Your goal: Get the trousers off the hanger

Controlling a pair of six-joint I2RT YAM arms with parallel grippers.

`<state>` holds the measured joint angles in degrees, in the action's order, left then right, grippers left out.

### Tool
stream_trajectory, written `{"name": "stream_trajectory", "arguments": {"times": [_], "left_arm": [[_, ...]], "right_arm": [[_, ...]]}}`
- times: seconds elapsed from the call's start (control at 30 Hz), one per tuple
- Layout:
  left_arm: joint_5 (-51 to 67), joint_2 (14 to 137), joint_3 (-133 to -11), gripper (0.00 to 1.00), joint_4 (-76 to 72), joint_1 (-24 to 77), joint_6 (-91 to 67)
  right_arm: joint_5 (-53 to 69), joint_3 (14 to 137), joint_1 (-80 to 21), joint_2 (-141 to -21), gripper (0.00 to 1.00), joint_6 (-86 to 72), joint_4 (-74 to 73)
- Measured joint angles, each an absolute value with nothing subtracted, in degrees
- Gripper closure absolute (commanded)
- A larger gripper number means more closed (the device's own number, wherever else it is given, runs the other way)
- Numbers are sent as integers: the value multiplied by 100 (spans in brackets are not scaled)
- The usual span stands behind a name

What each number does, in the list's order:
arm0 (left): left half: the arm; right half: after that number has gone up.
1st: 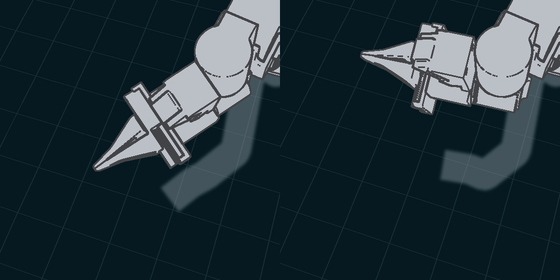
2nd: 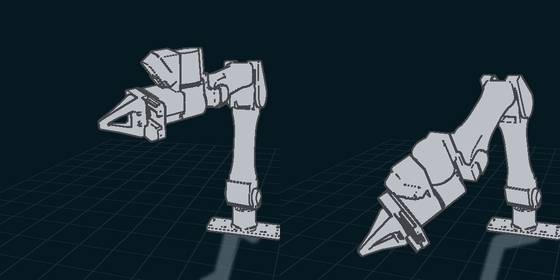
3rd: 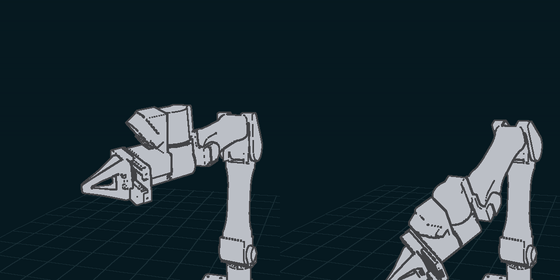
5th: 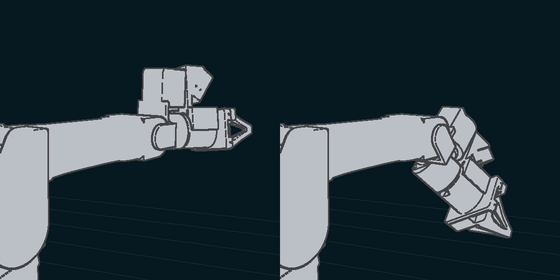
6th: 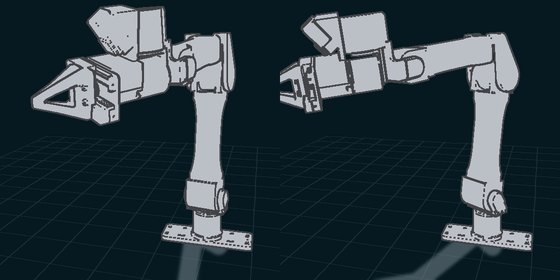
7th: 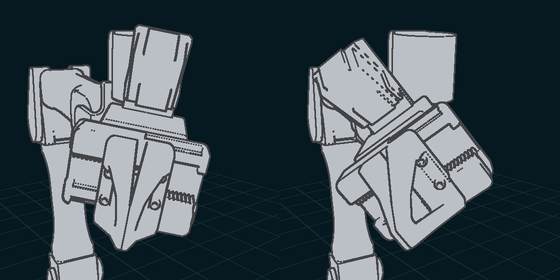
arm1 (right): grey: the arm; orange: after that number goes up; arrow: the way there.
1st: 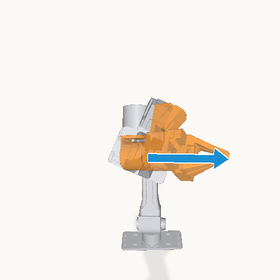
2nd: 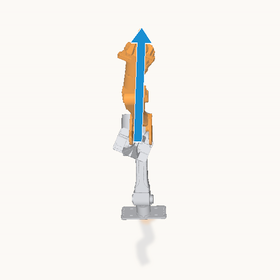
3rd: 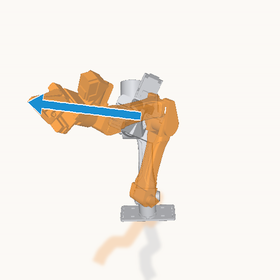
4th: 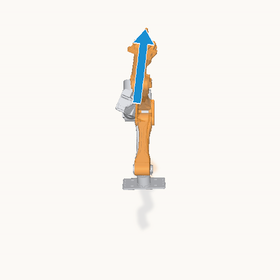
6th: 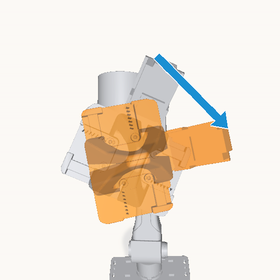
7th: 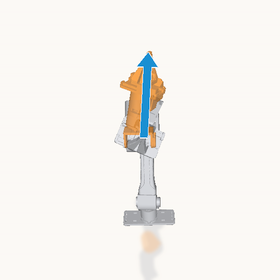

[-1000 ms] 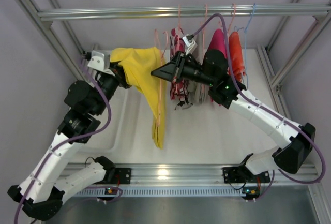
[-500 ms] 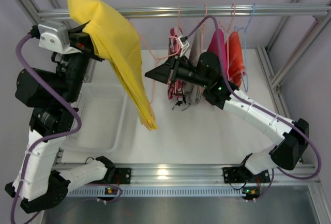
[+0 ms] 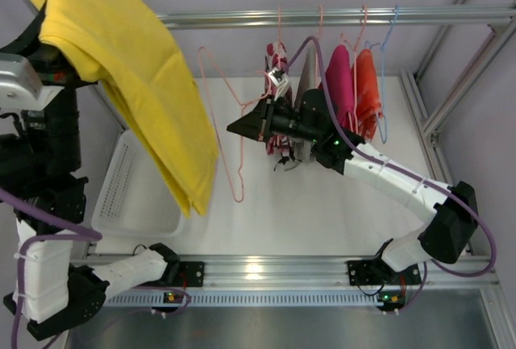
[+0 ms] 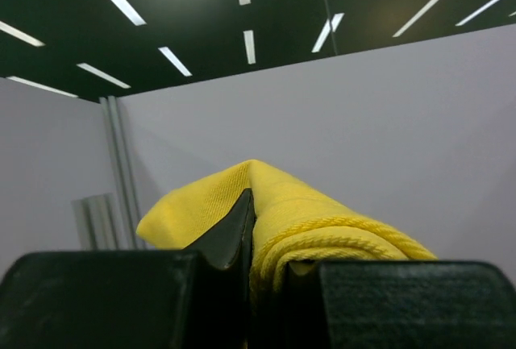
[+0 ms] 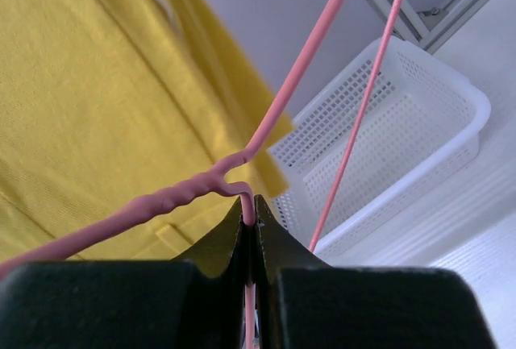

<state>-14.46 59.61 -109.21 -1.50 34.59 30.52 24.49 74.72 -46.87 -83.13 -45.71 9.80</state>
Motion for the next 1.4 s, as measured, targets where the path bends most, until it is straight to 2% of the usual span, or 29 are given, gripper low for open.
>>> {"name": "stream_trajectory", "arguments": {"times": [0.3,0.63,1.0,1.2,1.4], "left_arm": [[-2161,5186,-10702,100,-403,3459,4600],[-3131,3291,-8114,100,-652,3465,6556],[-3800,2294,-6705,100,-274,3498,7314],[-4060,2196,-6361,100,-106,3498,7548],[-4368,2458,-6694,100,-95,3505,7848]], "right_arm": [[2429,7450,-4823,-8313,100,-4431,974],[2427,7450,-4862,-8313,100,-4241,915],[2425,7450,-4862,-8313,100,-4215,840],[2425,7452,-4862,-8313,100,-4215,808],[2427,7478,-4862,-8315,100,-4219,794]]}}
